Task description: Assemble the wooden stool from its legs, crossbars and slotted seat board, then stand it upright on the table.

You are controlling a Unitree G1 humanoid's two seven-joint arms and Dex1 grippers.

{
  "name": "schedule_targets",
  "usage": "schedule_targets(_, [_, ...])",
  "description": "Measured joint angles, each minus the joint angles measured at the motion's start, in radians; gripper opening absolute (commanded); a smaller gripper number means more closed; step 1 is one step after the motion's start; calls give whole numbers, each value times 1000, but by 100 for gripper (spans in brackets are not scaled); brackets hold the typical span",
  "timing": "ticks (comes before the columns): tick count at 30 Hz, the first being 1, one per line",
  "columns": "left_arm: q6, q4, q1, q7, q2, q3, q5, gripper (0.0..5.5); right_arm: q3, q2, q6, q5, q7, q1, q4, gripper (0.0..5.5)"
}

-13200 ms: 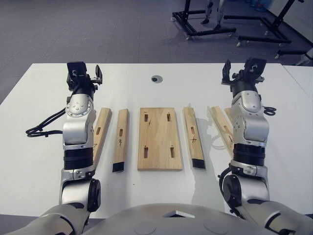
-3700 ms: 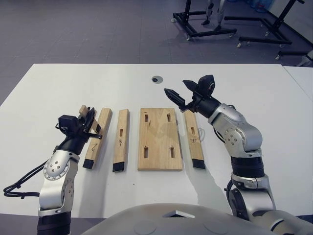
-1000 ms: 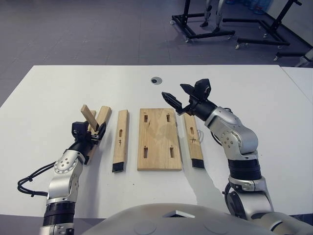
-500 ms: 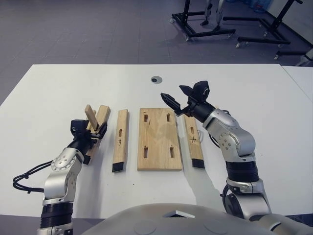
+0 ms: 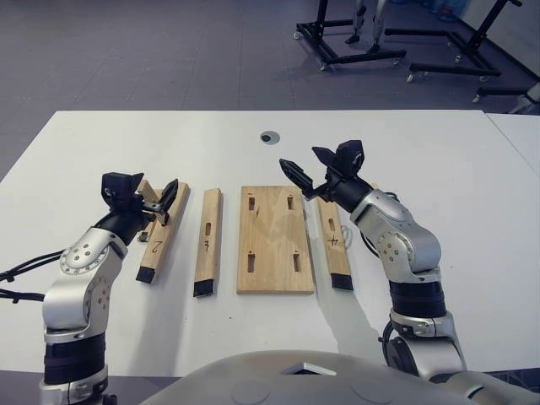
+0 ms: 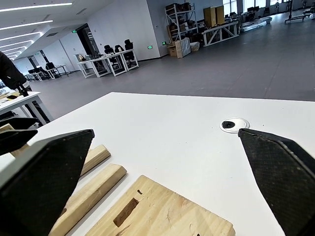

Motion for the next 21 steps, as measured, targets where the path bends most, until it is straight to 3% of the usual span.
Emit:
schedule_targets(7, [192,-100,-195,-24,115,69,-144,405,-18,1,-15,0,-13,11,-2,540])
schedule_targets(11, [280,-86,-325,54,134,90,-158,347,-22,4,-32,0,-19,13,-2,540])
schedule_targets(21, [325,-75,-259,130,73,121,-156,212,-17,28,-43,-1,-41,26,-2,540])
